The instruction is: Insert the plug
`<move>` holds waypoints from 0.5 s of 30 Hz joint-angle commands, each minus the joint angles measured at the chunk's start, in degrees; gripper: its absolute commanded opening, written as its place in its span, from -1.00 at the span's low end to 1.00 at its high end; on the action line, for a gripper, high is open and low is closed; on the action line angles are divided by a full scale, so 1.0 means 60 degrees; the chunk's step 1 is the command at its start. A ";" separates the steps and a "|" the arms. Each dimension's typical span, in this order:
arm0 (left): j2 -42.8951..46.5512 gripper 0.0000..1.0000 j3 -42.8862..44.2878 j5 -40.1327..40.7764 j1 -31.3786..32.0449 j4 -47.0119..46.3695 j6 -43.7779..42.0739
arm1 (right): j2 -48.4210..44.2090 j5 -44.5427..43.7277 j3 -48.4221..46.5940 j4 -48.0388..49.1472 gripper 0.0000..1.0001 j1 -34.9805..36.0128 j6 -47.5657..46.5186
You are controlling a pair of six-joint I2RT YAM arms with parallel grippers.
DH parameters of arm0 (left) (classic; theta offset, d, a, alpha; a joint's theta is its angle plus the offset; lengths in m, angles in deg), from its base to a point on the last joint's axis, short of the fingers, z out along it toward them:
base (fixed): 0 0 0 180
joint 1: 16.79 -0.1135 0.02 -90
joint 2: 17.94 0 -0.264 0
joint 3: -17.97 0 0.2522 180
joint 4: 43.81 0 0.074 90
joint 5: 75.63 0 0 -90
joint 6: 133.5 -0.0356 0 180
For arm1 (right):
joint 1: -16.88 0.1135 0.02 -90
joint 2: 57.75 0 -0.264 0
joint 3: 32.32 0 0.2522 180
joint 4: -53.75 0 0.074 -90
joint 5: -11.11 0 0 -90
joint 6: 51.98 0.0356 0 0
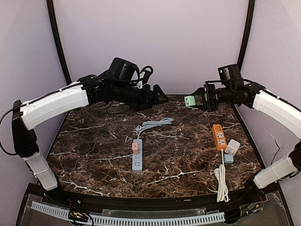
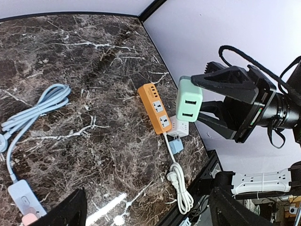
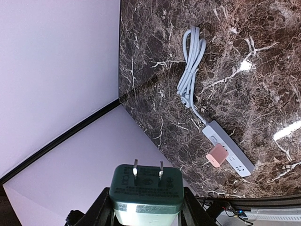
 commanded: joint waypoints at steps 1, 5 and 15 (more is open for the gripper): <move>-0.0127 0.80 0.0290 -0.0019 0.0400 -0.0554 0.0450 | -0.0148 0.0159 0.0150 0.0278 -1.00 0.0139 0.0461; -0.0322 0.77 0.0424 -0.0013 0.0515 -0.0820 0.0594 | -0.0476 -0.0066 0.0317 0.0113 -1.00 0.0209 0.0600; -0.0998 0.67 0.0626 -0.0330 0.0636 -0.1454 0.0942 | -0.0578 0.0304 0.0556 -0.0233 -1.00 0.0375 0.1179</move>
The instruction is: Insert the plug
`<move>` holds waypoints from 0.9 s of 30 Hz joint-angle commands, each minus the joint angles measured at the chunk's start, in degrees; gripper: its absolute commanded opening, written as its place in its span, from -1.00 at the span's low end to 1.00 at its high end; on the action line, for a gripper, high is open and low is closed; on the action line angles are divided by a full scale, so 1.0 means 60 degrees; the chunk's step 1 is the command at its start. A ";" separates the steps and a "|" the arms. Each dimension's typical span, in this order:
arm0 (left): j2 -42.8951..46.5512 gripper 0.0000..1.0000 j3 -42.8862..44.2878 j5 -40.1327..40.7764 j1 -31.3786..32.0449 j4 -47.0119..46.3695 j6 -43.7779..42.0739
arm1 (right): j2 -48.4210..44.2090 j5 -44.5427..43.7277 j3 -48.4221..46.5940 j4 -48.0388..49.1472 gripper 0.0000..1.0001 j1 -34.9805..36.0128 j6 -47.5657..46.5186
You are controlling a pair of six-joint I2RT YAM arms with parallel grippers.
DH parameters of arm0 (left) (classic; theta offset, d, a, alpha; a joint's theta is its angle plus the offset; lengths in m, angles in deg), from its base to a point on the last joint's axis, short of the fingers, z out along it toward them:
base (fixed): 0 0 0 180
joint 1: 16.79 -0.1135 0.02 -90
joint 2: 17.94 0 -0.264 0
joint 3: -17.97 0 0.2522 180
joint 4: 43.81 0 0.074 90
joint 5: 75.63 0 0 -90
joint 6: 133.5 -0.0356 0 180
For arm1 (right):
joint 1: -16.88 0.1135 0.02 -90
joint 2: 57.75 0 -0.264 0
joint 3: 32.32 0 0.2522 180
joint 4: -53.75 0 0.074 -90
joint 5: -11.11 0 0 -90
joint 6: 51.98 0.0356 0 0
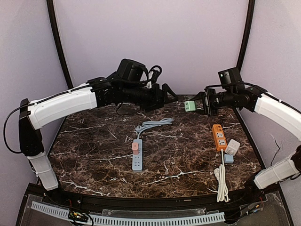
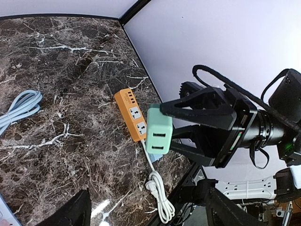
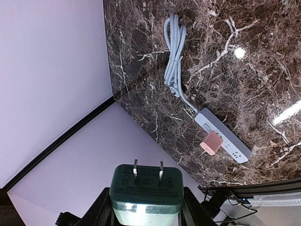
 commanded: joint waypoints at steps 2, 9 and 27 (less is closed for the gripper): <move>-0.0466 0.65 0.0316 -0.0251 0.0132 -0.0575 0.0211 | -0.0199 0.0198 0.0060 -0.0094 -1.00 0.0201 0.0580; -0.0999 0.63 0.0677 -0.0079 0.0352 -0.0747 0.0188 | -0.0137 0.0385 -0.0340 -0.0482 -1.00 0.0383 0.0843; -0.1821 0.22 0.1245 -0.0073 0.0604 -0.0902 0.0442 | -0.0287 0.0366 -0.0405 -0.0437 -1.00 0.0783 0.1192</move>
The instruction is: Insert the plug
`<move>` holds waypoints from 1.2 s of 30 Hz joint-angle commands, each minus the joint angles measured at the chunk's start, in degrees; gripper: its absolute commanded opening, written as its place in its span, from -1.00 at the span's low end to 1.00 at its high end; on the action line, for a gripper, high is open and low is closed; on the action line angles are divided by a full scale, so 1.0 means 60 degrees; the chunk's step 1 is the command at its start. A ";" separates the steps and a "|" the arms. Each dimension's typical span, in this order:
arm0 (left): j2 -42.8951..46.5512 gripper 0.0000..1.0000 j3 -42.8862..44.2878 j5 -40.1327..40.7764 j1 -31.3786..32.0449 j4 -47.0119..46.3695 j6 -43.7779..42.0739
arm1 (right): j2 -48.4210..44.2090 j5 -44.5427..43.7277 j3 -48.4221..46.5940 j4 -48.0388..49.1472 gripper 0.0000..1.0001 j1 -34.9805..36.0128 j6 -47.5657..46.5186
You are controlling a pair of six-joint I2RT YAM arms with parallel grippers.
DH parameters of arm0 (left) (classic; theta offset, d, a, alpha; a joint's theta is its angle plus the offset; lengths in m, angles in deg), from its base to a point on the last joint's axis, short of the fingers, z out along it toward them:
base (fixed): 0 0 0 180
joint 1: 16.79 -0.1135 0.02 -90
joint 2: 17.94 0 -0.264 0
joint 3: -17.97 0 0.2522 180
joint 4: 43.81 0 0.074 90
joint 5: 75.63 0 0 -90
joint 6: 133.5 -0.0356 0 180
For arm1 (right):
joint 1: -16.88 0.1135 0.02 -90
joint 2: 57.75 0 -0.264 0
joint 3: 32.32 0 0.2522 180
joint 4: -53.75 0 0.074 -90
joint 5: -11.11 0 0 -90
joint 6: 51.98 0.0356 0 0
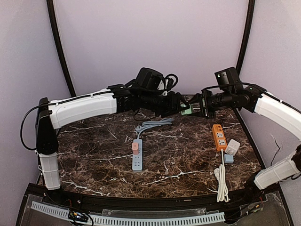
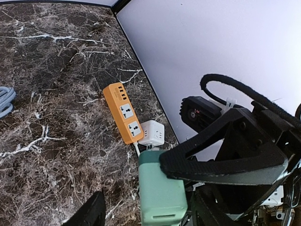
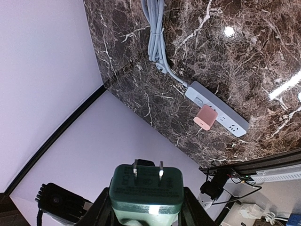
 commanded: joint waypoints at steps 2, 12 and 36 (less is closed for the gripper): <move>-0.0057 0.14 0.0215 0.0014 0.0191 -0.0071 0.0056 | -0.0297 0.0049 -0.0154 0.0073 -1.00 0.0101 0.0055; -0.0159 -0.08 0.0311 0.0172 0.0236 -0.0095 0.0008 | -0.0448 0.0118 -0.0043 0.0119 -1.00 0.0098 0.0097; -0.0223 -0.98 0.0582 0.0086 0.0253 0.0268 0.0003 | -0.0820 -0.0218 0.0598 0.0883 0.67 0.0118 -0.0245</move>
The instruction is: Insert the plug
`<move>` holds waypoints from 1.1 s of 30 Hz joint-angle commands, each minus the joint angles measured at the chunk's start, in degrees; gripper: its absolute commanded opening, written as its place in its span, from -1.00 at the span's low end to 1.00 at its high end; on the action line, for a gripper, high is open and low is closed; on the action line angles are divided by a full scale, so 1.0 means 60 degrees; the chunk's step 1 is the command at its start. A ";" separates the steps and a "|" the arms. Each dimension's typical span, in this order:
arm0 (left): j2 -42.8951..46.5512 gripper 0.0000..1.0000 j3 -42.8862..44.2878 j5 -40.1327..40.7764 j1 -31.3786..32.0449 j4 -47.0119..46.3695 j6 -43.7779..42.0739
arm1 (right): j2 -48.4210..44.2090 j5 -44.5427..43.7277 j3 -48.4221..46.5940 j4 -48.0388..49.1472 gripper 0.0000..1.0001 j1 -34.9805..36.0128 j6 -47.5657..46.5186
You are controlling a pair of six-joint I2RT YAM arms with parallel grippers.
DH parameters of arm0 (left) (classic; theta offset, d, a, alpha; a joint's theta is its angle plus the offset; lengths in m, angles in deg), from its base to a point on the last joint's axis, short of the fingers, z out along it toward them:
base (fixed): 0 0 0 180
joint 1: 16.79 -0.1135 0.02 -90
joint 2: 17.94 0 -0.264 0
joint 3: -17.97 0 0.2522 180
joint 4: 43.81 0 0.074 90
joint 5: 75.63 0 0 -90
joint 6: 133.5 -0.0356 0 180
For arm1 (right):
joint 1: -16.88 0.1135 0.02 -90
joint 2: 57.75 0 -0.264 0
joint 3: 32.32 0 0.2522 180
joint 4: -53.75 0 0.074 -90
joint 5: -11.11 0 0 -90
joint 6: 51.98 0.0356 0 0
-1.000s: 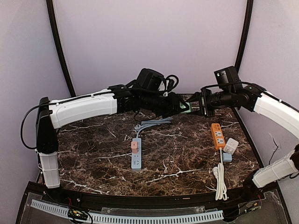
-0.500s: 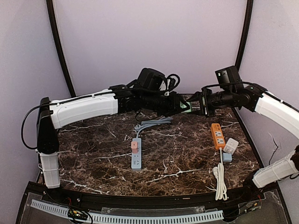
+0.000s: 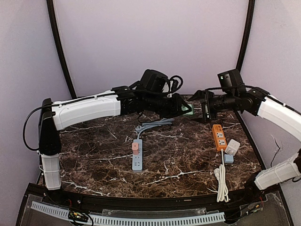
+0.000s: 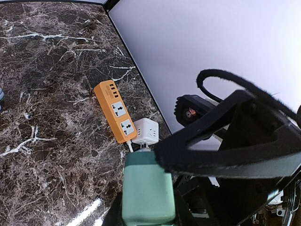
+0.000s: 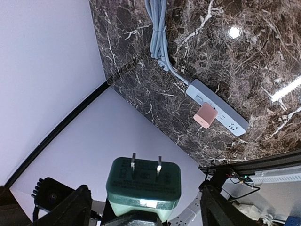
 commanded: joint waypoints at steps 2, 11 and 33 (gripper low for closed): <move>0.0208 -0.99 0.0296 0.0062 0.0018 0.0673 -0.0027 | -0.0455 -0.0166 0.0332 0.0678 0.96 0.0030 -0.0545; 0.1163 -0.99 0.0089 0.0553 0.0017 0.2674 -0.0590 | -0.1501 -0.0701 0.1264 -0.0200 0.97 -0.0829 -0.2474; 0.3595 -0.98 -0.3363 0.1329 0.0021 0.7185 0.0292 | -0.0444 -0.2177 0.0293 -0.2735 0.97 -0.1627 -0.9406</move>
